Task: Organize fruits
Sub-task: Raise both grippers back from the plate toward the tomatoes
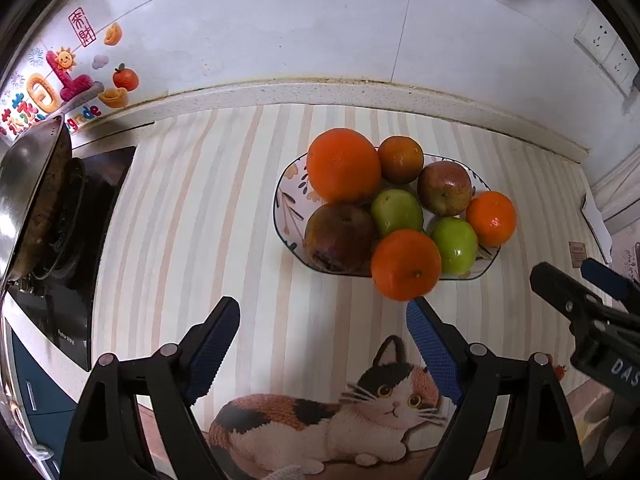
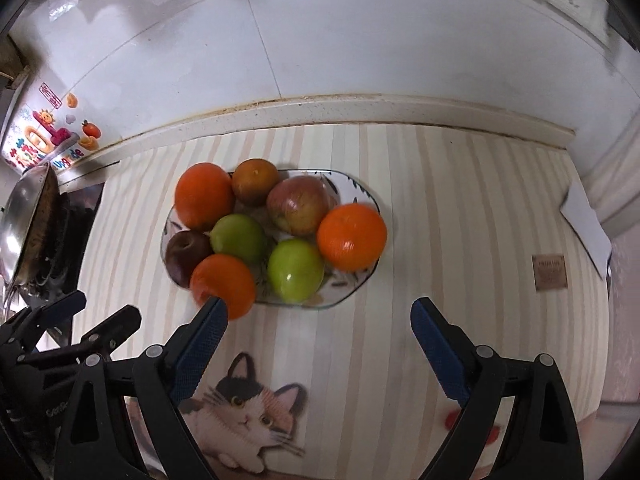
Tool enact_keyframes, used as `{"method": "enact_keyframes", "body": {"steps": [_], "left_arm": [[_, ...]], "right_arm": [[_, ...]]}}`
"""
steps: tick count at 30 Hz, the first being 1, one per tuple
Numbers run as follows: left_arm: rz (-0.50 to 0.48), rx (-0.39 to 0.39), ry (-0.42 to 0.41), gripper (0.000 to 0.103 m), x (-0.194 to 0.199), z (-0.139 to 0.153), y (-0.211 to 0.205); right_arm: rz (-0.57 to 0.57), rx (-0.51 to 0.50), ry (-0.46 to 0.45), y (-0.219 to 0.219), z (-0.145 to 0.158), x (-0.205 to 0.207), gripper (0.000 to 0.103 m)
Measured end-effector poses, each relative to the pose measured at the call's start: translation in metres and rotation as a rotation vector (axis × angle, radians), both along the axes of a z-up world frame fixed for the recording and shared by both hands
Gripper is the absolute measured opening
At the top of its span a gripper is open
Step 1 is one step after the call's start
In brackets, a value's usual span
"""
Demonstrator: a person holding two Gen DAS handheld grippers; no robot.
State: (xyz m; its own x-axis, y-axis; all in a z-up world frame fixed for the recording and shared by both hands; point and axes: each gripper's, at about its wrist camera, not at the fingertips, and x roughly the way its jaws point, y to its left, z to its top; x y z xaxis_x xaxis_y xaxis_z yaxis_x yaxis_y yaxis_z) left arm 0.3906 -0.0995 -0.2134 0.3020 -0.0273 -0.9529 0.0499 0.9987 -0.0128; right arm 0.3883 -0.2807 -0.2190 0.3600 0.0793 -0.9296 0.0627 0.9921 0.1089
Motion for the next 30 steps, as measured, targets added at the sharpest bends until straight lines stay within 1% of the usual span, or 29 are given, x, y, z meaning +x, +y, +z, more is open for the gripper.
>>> {"method": "enact_keyframes", "body": {"steps": [3, 6, 11, 13, 17, 23, 27, 30], "left_arm": [[-0.012, -0.002, -0.011, 0.085, -0.006, 0.006, 0.002], [-0.031, -0.004, -0.03, 0.085, -0.016, 0.019, 0.004], [-0.076, 0.005, -0.071, 0.085, -0.038, 0.048, 0.006], [-0.089, -0.004, -0.089, 0.085, -0.048, 0.061, 0.008], [-0.1, -0.016, -0.103, 0.085, -0.065, 0.08, 0.015], [-0.1, -0.03, -0.166, 0.085, -0.091, 0.113, 0.027], [-0.108, -0.045, -0.207, 0.085, -0.11, 0.133, 0.035], [-0.119, -0.051, -0.228, 0.085, -0.12, 0.141, 0.038]], "right_arm": [[-0.023, 0.003, -0.021, 0.004, 0.01, -0.016, 0.095], [-0.039, 0.008, -0.043, 0.008, 0.022, -0.031, 0.095], [-0.052, 0.01, -0.104, 0.016, 0.05, -0.061, 0.095], [-0.053, 0.003, -0.13, 0.021, 0.063, -0.074, 0.095], [-0.052, 0.002, -0.172, 0.027, 0.088, -0.099, 0.095], [-0.054, -0.02, -0.236, 0.036, 0.129, -0.136, 0.095], [-0.063, -0.018, -0.265, 0.041, 0.148, -0.157, 0.095], [-0.072, -0.013, -0.282, 0.046, 0.158, -0.169, 0.095]]}}
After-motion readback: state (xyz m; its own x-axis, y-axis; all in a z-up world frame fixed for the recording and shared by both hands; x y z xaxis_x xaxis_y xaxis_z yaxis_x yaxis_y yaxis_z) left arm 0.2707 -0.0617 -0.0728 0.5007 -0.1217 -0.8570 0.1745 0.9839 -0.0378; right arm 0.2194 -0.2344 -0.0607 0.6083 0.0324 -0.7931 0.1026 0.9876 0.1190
